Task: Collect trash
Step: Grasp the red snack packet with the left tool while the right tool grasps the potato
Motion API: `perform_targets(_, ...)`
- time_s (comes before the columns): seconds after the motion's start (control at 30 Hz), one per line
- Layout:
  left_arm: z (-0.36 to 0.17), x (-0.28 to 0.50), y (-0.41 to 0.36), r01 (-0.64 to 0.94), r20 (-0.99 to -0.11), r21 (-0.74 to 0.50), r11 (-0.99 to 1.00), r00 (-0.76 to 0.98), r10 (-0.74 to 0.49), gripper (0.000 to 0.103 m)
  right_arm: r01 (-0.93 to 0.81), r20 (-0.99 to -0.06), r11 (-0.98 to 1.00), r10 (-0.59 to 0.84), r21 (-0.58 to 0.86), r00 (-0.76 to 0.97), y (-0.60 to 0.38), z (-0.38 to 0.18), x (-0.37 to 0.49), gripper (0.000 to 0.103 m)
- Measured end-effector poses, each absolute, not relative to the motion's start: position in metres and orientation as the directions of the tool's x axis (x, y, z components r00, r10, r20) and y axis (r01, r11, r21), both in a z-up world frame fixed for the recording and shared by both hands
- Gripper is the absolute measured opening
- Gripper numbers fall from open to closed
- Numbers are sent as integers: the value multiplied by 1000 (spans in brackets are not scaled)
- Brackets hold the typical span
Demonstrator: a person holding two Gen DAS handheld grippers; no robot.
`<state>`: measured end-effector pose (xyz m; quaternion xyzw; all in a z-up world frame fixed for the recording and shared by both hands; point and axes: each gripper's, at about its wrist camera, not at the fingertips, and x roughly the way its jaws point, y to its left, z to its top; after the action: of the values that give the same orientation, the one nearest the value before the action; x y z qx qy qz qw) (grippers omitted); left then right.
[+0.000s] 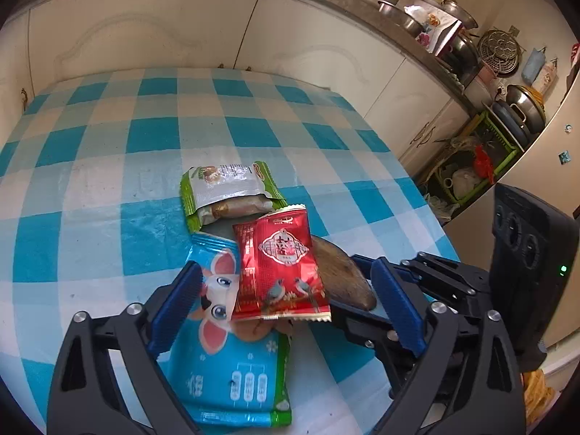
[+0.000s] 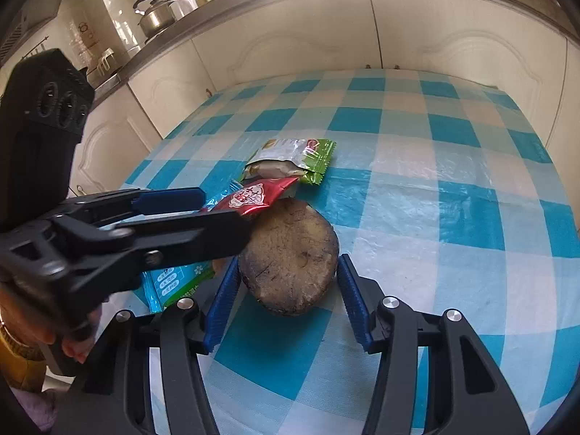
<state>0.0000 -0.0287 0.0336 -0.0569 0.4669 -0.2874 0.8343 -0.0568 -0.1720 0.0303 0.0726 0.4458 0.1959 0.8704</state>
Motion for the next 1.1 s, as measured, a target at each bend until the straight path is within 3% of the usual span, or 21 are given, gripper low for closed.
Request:
perform_targets(0.1,27,8,-35,415,-770,-338,845,393,-502,66,-256,-744,913,407,317,530,-179,30,-58,55)
perform_targets(0.4,27,10,-44,446,-762,-321,835,402,-508,47,-221,-739,920,391,322,549,-190,31,-61,55)
perform_targets(0.63,26,9,-44,435,-757,-326,840,413,-507,46,-210,-744,921,389,328,543,-192,29,-59,60)
perform_targets(0.73,27,8,-41,427,-754,-330,842,418,-507,46,-207,-744,923,383,324,547,-190,29,-57,69)
perform_targets(1.1,42,0,-13,386,-721,-356,851,466,-513,46,-211,-765,941,337,263,549,-179,29,-51,70)
